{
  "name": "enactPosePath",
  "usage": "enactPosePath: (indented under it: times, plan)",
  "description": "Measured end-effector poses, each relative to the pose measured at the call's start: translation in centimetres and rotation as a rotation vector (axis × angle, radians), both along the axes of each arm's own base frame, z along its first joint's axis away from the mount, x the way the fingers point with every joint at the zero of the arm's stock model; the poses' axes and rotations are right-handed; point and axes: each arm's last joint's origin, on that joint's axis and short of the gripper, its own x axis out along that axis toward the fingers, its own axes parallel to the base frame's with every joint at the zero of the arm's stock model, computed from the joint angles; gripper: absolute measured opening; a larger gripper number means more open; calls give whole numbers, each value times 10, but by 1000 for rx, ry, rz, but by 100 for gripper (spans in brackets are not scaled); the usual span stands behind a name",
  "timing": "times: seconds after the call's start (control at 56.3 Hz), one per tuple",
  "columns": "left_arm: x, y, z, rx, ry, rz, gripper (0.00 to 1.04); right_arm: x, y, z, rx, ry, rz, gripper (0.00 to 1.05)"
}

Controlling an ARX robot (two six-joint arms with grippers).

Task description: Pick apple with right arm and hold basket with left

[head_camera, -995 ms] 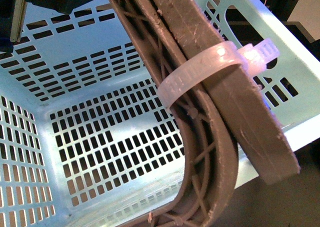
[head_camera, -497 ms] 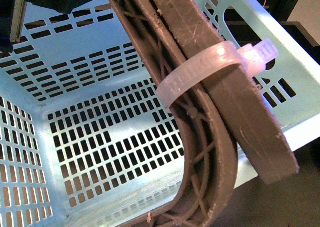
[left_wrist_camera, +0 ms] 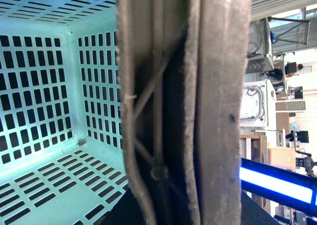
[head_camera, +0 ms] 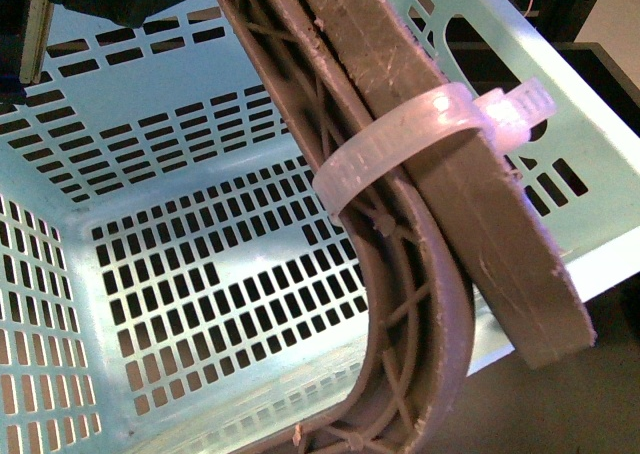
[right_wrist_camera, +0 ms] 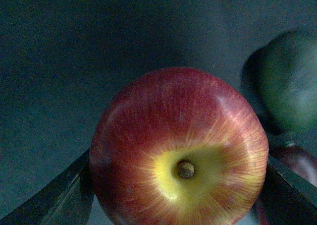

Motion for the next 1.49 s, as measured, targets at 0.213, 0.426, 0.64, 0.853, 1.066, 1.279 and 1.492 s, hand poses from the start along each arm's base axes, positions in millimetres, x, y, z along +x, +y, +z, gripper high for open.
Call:
enactPosePath:
  times: [0.213, 0.426, 0.64, 0.853, 1.066, 1.279, 1.492]
  plan:
    - [0, 0, 0, 0, 0, 0, 16, -26, 4, 101, 96, -243, 83, 79]
    - [0, 0, 0, 0, 0, 0, 16, -69, 37, 176, 102, -436, 199, 79]
    - [0, 0, 0, 0, 0, 0, 16, -110, 87, 190, 136, -476, 354, 79]
    - [0, 0, 0, -1, 1, -1, 16, -137, 141, 162, 183, -388, 517, 79]
    - [0, 0, 0, 1, 0, 1, 16, -144, 160, 149, 181, -344, 586, 84]
    - [0, 0, 0, 0, 0, 0, 16, -143, 156, 154, 158, -379, 539, 96]
    - [0, 0, -1, 10, 0, -1, 16, -135, 122, 168, 111, -464, 326, 96]
